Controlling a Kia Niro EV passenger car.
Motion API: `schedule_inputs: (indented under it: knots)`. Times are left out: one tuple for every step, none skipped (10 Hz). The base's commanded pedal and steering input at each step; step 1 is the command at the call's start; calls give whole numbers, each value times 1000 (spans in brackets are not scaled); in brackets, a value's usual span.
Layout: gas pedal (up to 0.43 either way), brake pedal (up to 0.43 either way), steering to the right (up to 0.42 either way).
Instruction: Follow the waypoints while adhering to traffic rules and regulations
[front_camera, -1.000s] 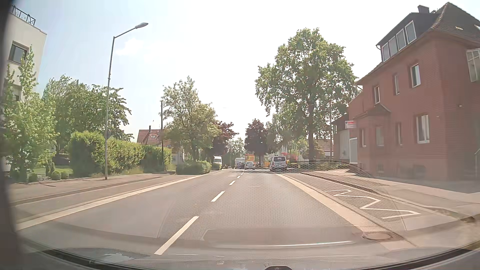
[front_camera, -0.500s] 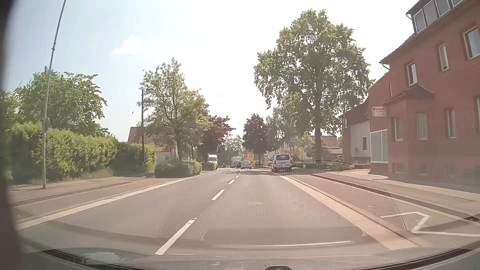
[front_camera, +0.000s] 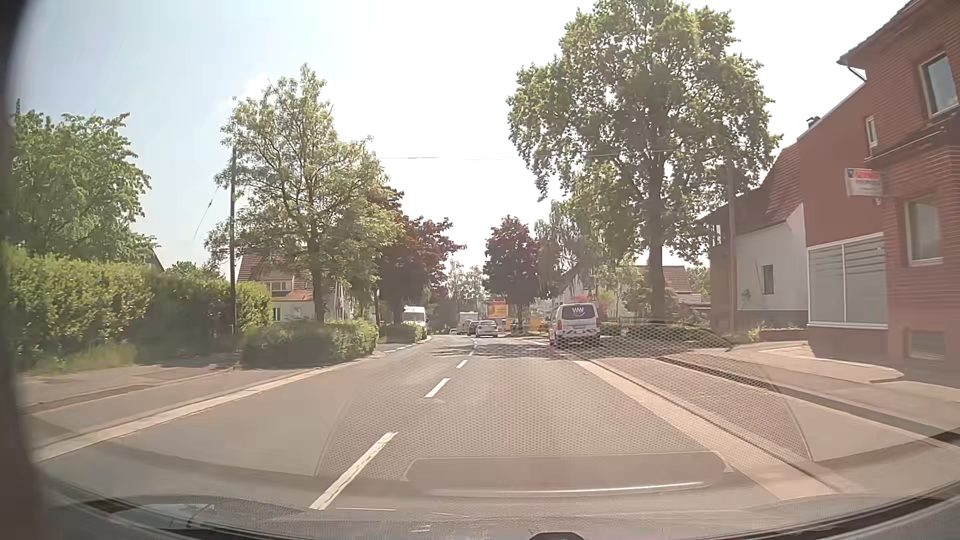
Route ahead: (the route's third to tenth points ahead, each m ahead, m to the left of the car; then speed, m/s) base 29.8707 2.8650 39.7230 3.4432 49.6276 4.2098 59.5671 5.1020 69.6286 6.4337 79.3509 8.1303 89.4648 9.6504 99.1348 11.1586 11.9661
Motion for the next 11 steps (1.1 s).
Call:
schedule_inputs:
  knots:
    - [87,0,-1]
    - [79,0,-3]
    - [79,0,-3]
    - [79,0,-3]
    - [67,0,-3]
    - [67,0,-3]
    - [59,0,-4]
    - [47,0,-4]
    - [47,0,-5]
    - [47,0,-5]
    - [47,0,-5]
